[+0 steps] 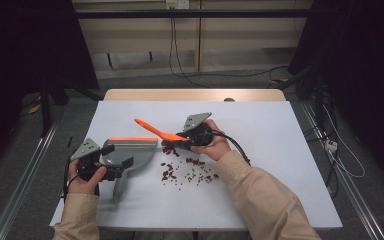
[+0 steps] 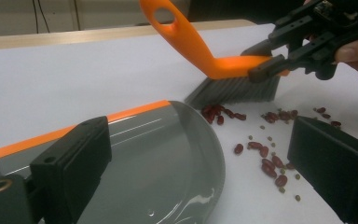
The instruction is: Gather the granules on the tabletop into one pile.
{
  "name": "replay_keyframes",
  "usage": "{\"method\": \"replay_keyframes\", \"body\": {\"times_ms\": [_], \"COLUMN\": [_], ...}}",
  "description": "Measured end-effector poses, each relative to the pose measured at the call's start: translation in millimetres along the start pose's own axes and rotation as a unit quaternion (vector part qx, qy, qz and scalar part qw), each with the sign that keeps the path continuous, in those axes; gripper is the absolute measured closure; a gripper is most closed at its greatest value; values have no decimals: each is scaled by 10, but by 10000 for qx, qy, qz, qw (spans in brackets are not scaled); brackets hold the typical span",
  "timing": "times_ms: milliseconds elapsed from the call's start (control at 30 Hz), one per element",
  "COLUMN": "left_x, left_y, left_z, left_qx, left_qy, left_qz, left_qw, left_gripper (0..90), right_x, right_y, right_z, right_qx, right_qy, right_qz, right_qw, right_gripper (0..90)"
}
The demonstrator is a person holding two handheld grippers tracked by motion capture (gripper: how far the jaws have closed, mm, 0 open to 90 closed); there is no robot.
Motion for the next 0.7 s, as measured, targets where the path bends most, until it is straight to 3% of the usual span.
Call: {"method": "replay_keyframes", "body": {"times_ms": [467,600,700], "left_x": [-19,-27,-29], "left_y": [-11,-16,-12], "left_z": [-9,-13,-12], "left_qx": [-10,-4,-13], "left_qy": [-14,-21,-30], "left_qz": [18,23,18], "left_qw": [10000,10000,10000], "left_gripper": [60,60,60], "right_x": [197,203,135], "right_y": [196,198,133], "right_z": [-262,-310,-335], "right_qx": [-130,-118,6], "right_qy": [68,44,-132], "right_qz": [20,118,205], "right_qw": [9999,9999,9997], "right_gripper": [713,714,714]}}
Point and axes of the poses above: each handheld gripper's, and its own axes: z roughly forward along the jaws, x roughly out of its underside, y roughly to its left, the point moved 10 cm from there along z, roughly forward along the jaws, and after that the axes turned 13 degrees about z, right-handed, at the moved point
